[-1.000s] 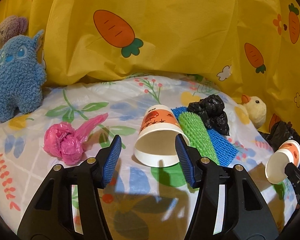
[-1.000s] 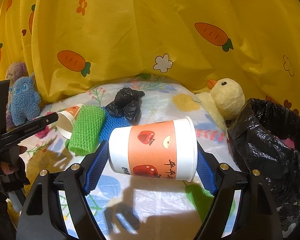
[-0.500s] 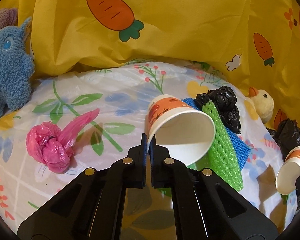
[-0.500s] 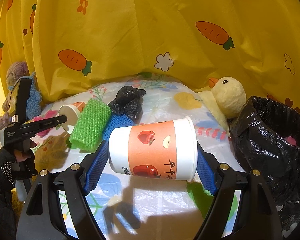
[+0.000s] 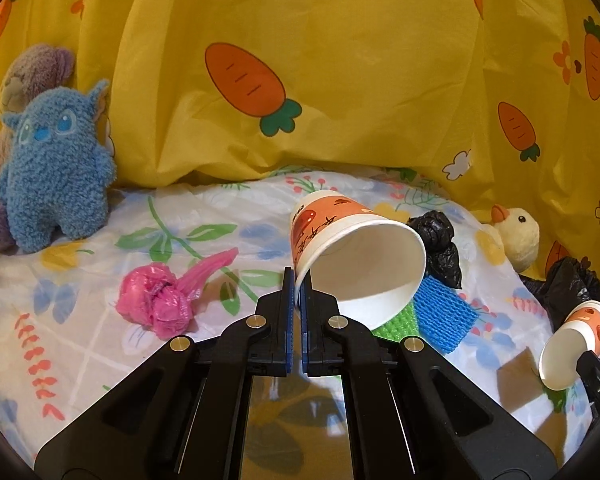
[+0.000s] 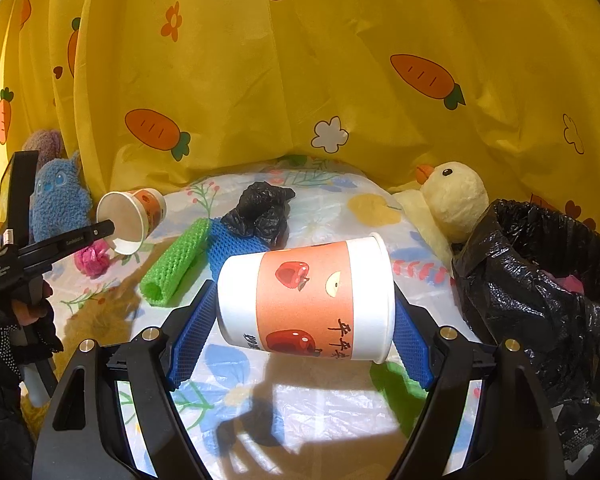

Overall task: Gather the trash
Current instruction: 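Carry both paper cups over the black trash bin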

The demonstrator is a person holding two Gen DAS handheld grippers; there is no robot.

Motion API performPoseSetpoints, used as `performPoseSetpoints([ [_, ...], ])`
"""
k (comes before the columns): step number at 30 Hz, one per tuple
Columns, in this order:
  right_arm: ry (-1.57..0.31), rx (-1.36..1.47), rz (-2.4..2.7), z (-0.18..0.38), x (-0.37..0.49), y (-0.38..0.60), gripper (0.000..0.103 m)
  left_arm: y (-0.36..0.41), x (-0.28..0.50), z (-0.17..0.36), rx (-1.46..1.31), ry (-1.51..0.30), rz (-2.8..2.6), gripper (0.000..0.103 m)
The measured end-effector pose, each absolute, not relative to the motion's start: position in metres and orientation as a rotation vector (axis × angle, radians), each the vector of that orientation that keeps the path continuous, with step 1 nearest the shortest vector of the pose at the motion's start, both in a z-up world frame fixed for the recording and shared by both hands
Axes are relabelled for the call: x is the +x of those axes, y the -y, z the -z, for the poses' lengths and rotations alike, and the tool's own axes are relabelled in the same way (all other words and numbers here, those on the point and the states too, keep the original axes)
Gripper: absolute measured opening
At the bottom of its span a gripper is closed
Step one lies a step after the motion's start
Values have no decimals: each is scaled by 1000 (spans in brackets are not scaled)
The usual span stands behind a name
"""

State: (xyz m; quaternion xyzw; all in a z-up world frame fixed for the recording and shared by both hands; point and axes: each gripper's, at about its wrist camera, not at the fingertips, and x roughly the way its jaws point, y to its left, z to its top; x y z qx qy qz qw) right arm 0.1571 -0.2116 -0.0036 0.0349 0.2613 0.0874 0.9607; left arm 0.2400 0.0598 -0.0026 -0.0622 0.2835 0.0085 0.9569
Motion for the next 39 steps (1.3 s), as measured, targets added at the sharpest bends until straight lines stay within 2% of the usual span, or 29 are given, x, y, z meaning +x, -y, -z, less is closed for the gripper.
performPoseSetpoints([
  [9,-486,65,-198,-14,130,213,78,-43,176,-36,-121,-463,22,2],
  [18,-444,62,-195,-29,102,219,78,-9,136,-52,-94,-412,93,2],
  [39,-404,51,-52,-39,96,271,78,88,141,-52,-37,-425,288,2],
])
